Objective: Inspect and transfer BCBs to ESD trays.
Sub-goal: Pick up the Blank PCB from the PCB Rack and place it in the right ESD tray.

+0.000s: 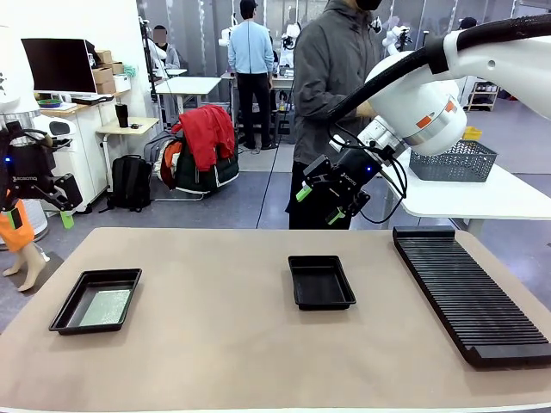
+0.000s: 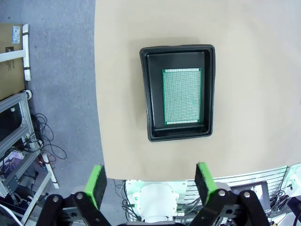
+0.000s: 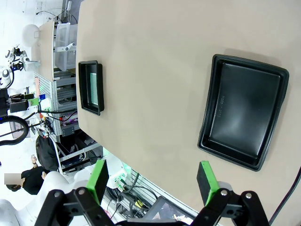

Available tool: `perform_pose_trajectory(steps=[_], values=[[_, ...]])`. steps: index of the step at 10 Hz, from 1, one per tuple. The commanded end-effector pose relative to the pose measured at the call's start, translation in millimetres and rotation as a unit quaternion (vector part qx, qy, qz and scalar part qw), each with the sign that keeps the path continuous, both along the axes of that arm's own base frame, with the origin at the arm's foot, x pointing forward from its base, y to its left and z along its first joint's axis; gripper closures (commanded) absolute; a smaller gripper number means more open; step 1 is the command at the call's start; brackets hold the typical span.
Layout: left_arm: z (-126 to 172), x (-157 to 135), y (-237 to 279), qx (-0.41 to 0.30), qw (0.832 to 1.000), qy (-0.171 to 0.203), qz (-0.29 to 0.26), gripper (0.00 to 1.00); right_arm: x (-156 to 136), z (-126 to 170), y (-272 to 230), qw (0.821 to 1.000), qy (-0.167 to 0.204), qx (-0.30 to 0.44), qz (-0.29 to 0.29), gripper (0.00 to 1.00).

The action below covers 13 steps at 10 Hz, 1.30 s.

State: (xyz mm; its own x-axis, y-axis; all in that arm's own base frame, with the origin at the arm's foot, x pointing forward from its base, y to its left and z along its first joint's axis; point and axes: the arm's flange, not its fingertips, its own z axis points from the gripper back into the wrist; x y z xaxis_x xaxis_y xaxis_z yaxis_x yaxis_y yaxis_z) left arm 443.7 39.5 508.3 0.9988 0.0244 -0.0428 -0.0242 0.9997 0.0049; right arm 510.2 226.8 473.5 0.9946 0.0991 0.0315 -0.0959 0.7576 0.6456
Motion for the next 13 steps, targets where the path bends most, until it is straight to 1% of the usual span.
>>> perform_pose_trajectory(steps=[1,13], values=[[-1.9,0.1,0.4,-0.001,1.000,-0.002,0.000,0.00,-0.3,0.0,1.2,1.000,0.001,0.000,-0.001,0.00],[-1.9,0.1,0.4,-0.001,1.000,-0.002,0.000,0.00,-0.3,0.0,1.2,1.000,0.001,0.000,-0.001,0.00]])
